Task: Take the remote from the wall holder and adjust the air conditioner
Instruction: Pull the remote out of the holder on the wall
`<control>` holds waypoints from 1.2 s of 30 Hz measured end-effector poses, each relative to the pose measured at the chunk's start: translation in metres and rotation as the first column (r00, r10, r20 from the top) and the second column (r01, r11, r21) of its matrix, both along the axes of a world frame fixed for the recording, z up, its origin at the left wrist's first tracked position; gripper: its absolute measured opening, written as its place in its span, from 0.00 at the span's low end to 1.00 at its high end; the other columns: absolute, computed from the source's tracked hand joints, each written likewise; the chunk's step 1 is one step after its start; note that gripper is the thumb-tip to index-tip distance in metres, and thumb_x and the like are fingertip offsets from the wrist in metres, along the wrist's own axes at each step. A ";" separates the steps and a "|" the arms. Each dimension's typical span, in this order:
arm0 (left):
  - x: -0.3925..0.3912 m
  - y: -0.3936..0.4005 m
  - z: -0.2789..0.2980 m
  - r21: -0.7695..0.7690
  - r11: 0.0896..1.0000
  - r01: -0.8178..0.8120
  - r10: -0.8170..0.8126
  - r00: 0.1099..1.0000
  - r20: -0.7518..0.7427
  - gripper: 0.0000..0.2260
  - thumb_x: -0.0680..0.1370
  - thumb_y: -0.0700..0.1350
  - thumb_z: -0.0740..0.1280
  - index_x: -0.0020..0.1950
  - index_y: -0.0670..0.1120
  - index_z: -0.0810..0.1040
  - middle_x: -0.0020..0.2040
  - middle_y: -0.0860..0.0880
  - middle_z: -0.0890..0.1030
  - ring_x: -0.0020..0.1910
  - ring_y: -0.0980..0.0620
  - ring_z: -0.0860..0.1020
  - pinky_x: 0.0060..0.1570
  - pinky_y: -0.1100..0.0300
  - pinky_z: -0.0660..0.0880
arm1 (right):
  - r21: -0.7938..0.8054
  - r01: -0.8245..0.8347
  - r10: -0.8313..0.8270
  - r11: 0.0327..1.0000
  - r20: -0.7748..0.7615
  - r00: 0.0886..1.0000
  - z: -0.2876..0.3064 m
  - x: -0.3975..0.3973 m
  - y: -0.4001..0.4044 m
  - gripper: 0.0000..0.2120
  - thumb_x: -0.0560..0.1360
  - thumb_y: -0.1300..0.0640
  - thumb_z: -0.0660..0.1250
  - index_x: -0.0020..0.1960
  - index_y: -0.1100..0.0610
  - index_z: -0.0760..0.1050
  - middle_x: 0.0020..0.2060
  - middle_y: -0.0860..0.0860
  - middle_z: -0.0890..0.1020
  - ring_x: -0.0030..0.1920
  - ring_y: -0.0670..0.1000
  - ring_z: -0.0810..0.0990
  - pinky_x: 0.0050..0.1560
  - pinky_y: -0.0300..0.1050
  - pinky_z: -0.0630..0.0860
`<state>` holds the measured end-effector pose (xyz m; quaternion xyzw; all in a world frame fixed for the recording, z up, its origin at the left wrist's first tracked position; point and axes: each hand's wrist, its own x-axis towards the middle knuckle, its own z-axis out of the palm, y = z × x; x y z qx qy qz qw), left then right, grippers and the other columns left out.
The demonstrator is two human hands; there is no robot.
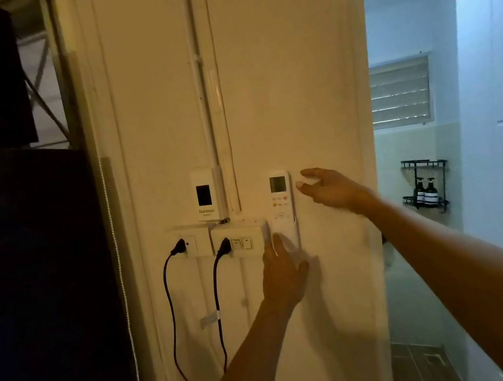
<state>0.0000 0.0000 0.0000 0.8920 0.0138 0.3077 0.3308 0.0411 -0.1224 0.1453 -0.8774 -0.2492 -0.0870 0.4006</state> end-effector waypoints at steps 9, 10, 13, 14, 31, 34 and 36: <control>0.034 -0.016 -0.006 -0.241 0.967 -0.080 0.138 0.963 0.232 0.39 0.74 0.48 0.67 0.73 0.46 0.43 0.75 0.44 0.53 0.74 0.46 0.53 0.67 0.58 0.54 | 0.408 -0.118 0.167 0.906 -0.088 0.982 0.008 0.045 0.019 0.19 0.72 0.46 0.66 0.60 0.51 0.73 0.45 0.53 0.84 0.46 0.50 0.83 0.50 0.45 0.80; 0.037 -0.017 -0.006 -0.258 0.964 -0.066 0.131 0.960 0.246 0.39 0.74 0.47 0.68 0.73 0.48 0.42 0.75 0.44 0.53 0.74 0.46 0.53 0.68 0.55 0.56 | 0.402 -0.115 0.162 0.909 -0.086 0.983 0.010 0.047 0.021 0.18 0.73 0.47 0.65 0.60 0.52 0.74 0.43 0.52 0.83 0.45 0.50 0.83 0.48 0.45 0.80; 0.046 -0.015 -0.008 -0.283 0.957 -0.062 0.135 0.960 0.247 0.40 0.72 0.46 0.69 0.73 0.49 0.44 0.74 0.43 0.55 0.74 0.45 0.55 0.68 0.49 0.62 | 0.316 -0.106 0.132 0.943 -0.061 0.989 0.013 0.049 0.024 0.16 0.74 0.47 0.63 0.56 0.55 0.77 0.42 0.51 0.83 0.44 0.50 0.83 0.46 0.46 0.81; 0.049 -0.014 -0.009 -0.269 0.960 -0.076 0.144 0.960 0.240 0.40 0.72 0.47 0.69 0.73 0.49 0.43 0.74 0.43 0.55 0.73 0.44 0.56 0.69 0.47 0.63 | 0.291 -0.100 0.123 0.951 -0.060 0.991 0.016 0.048 0.024 0.16 0.75 0.46 0.62 0.55 0.56 0.77 0.42 0.52 0.84 0.43 0.50 0.83 0.45 0.45 0.81; 0.067 -0.015 -0.024 -0.155 0.955 -0.252 0.286 0.922 0.261 0.35 0.73 0.47 0.68 0.73 0.43 0.51 0.71 0.38 0.64 0.70 0.40 0.65 0.60 0.46 0.73 | 0.284 -0.042 0.005 0.958 0.129 0.992 0.018 0.061 0.038 0.08 0.68 0.47 0.71 0.38 0.52 0.83 0.37 0.54 0.86 0.38 0.52 0.86 0.41 0.43 0.82; 0.070 -0.014 -0.026 -0.147 0.954 -0.263 0.293 0.919 0.263 0.35 0.73 0.47 0.68 0.72 0.42 0.52 0.70 0.38 0.65 0.69 0.39 0.65 0.59 0.46 0.74 | 0.262 -0.028 -0.022 0.965 0.187 0.982 0.012 0.061 0.038 0.07 0.69 0.48 0.70 0.38 0.51 0.82 0.36 0.50 0.86 0.37 0.49 0.85 0.45 0.46 0.83; 0.070 -0.014 -0.026 -0.144 0.955 -0.259 0.289 0.920 0.263 0.35 0.73 0.47 0.68 0.72 0.42 0.53 0.70 0.38 0.65 0.69 0.40 0.65 0.59 0.46 0.73 | 0.247 -0.002 -0.056 0.969 0.225 0.973 0.009 0.061 0.040 0.10 0.70 0.47 0.69 0.43 0.53 0.83 0.36 0.50 0.86 0.36 0.47 0.85 0.46 0.49 0.82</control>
